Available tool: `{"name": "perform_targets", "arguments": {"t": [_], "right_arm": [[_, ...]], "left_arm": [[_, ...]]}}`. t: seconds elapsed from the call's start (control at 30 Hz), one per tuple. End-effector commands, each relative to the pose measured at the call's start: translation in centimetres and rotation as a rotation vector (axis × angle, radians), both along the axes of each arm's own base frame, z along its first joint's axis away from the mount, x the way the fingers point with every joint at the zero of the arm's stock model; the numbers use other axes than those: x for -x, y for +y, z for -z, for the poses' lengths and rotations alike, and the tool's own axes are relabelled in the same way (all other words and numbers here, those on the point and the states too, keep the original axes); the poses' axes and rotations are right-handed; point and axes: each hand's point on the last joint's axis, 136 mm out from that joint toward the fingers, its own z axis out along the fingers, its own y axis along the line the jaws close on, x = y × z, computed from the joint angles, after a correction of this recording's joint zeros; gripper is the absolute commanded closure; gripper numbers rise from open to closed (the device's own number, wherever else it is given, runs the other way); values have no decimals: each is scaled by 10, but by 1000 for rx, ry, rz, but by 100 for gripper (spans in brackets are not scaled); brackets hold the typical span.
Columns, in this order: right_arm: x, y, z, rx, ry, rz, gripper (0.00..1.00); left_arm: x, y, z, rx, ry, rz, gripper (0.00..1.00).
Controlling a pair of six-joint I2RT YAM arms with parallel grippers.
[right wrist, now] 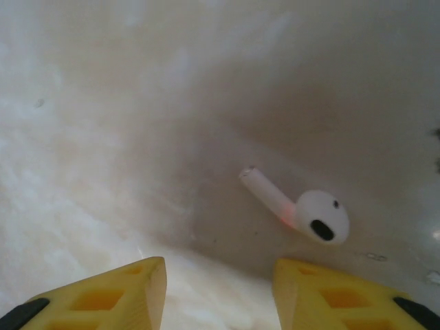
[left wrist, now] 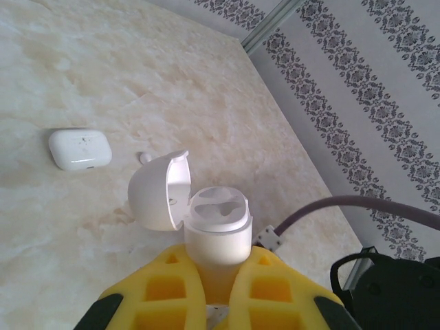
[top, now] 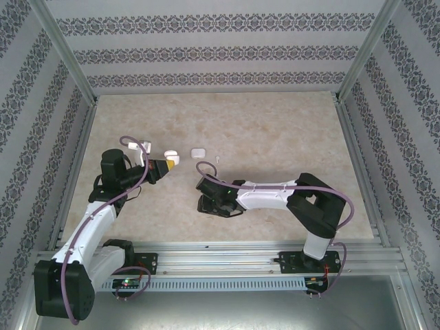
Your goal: Insert wireless bluetooth earbuds into charging case
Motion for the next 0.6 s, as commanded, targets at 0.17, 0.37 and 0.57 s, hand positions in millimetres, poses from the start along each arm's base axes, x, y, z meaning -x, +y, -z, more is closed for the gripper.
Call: {"name": "perform_targets", "arguments": {"t": [0.17, 0.37, 0.57], "right_arm": [[-16, -14, 5, 13, -24, 116, 52], [-31, -25, -6, 97, -71, 78, 51], [-44, -29, -12, 162, -100, 32, 51]], "left_arm": [[12, -3, 0, -6, -42, 19, 100], [10, -2, -2, -5, -45, 11, 100], [11, -2, 0, -5, -37, 7, 100]]}}
